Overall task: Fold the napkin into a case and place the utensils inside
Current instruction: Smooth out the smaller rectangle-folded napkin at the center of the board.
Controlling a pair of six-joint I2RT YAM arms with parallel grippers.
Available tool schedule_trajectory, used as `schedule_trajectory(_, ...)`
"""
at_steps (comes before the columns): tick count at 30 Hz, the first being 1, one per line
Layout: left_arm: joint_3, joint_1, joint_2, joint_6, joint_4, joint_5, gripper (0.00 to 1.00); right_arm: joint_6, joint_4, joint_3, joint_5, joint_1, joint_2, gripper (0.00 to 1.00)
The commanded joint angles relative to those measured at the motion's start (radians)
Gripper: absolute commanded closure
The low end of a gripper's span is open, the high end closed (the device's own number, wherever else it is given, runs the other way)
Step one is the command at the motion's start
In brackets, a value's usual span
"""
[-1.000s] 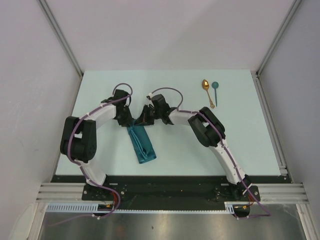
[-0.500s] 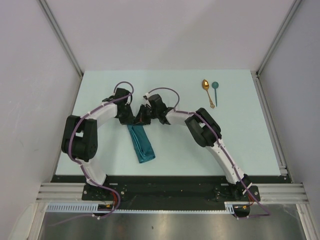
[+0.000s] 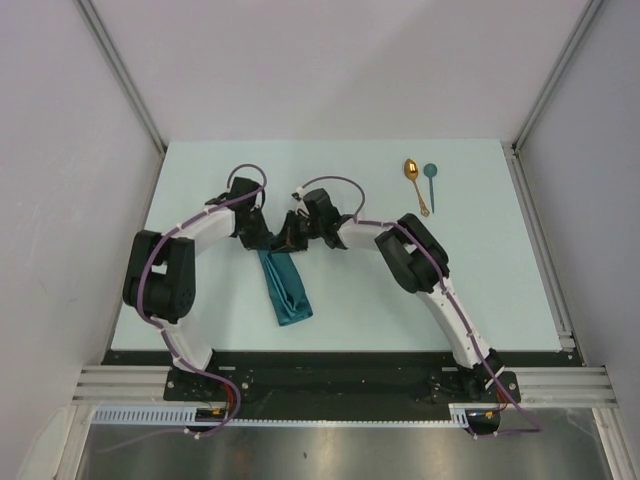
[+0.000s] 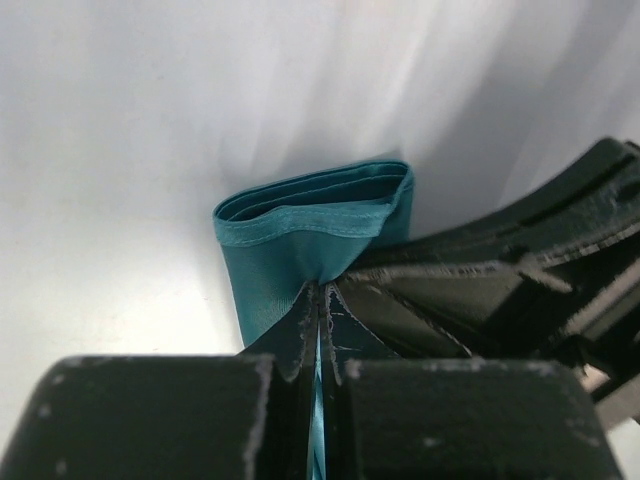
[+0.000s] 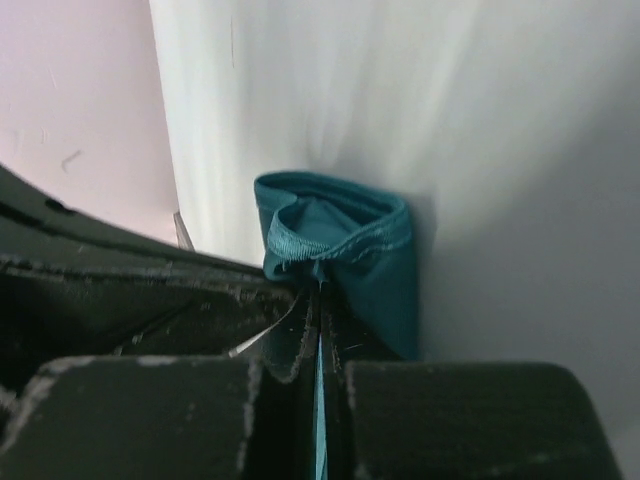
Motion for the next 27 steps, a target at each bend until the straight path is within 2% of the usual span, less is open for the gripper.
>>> schedule_trajectory(1,-0.024,-0.005,-0.046,-0.038,0.06,0.033,1.0,-0.025,0.003,-0.05,-0.048,-0.011,-0.118,1.0)
schedule_trajectory(6,-0.027,-0.005,-0.052,-0.039,0.063,0.047,0.98,-0.03,-0.012,-0.062,-0.061,-0.019,-0.155,0.99)
schedule_trajectory(9,-0.036,-0.002,-0.06,-0.039,0.072,0.053,0.9,-0.037,-0.034,-0.077,-0.056,-0.02,-0.193,0.97)
schedule_trajectory(10,-0.033,-0.001,-0.06,-0.038,0.07,0.06,0.82,-0.062,-0.05,-0.079,-0.048,-0.019,-0.201,0.96)
schedule_trajectory(11,-0.033,0.001,-0.063,-0.038,0.067,0.059,0.78,-0.082,-0.102,-0.082,-0.039,-0.019,-0.227,0.95)
schedule_trajectory(13,-0.039,0.002,-0.089,-0.038,0.07,0.062,0.68,-0.175,-0.164,-0.082,-0.01,-0.017,-0.253,0.86)
schedule_trajectory(14,-0.044,0.004,-0.098,-0.035,0.069,0.064,0.66,-0.217,-0.252,-0.085,0.004,-0.014,-0.281,0.83)
schedule_trajectory(15,-0.044,0.01,-0.115,-0.03,0.06,0.064,0.63,-0.256,-0.296,-0.085,0.019,-0.011,-0.296,0.77)
schedule_trajectory(18,-0.06,0.036,-0.196,-0.02,0.035,0.056,0.6,-0.421,-0.469,-0.068,0.123,0.018,-0.336,0.63)
schedule_trajectory(20,-0.08,0.058,-0.279,-0.016,0.021,0.048,0.6,-0.517,-0.567,-0.057,0.172,0.053,-0.35,0.57)
schedule_trajectory(23,-0.129,0.108,-0.421,-0.007,-0.011,0.015,0.59,-0.58,-0.652,-0.036,0.235,0.093,-0.354,0.48)
schedule_trajectory(27,-0.212,0.18,-0.625,-0.009,-0.04,-0.021,0.58,-0.632,-0.757,0.053,0.347,0.154,-0.325,0.39)
